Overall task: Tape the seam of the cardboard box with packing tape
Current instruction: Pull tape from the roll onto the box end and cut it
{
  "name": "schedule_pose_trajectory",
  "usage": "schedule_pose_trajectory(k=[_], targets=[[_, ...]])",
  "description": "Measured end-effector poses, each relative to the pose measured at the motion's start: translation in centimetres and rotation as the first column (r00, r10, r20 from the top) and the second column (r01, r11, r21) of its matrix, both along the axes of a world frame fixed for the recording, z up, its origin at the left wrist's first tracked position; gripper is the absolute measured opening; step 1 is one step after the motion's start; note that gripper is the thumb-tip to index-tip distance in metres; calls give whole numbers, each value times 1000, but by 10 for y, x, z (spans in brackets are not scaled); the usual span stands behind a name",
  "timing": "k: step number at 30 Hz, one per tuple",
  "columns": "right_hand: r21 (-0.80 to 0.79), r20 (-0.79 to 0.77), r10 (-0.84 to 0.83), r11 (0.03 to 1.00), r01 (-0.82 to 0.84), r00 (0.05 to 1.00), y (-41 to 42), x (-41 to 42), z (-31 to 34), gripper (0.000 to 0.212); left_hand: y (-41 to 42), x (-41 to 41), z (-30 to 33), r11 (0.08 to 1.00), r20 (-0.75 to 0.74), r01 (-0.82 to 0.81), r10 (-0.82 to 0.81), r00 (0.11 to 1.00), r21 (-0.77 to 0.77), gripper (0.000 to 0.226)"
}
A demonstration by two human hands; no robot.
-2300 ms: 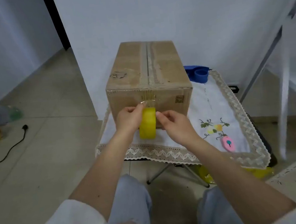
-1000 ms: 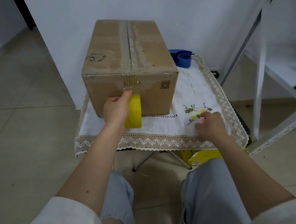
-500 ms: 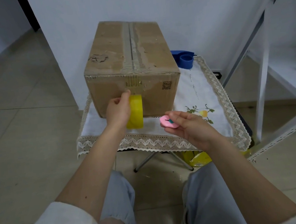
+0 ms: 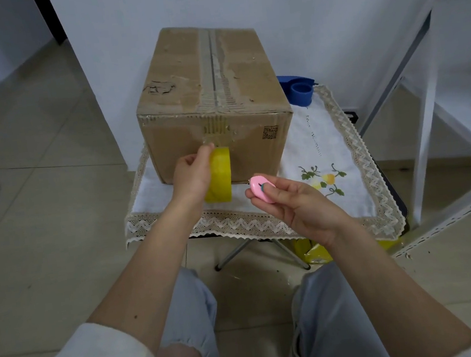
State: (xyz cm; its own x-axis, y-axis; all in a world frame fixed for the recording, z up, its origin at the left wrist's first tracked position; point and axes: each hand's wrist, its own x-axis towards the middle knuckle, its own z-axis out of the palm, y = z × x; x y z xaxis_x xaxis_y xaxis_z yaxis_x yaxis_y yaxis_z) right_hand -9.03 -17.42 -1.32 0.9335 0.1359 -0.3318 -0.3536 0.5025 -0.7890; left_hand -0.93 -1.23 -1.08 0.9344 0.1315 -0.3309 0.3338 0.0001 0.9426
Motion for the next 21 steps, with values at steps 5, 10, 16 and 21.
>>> schedule_pose_trajectory(k=[5,10,16,21], targets=[[6,15,-9,1000,8,1000,3,1,-1,20,2,-1,0,1000,-12,11,-11,1000,-13,41],[-54,58,-23,998,26,998,4,9,0,22,2,0,1,1000,24,-7,7,1000,-15,28],[-397,274,38,915,77,961,6,27,19,16,4,2,5,999,128,-37,34,991,26,5],[-614,442,87,755,231,893,11,46,34,19,5,3,6,999,105,-20,17,994,30,7]])
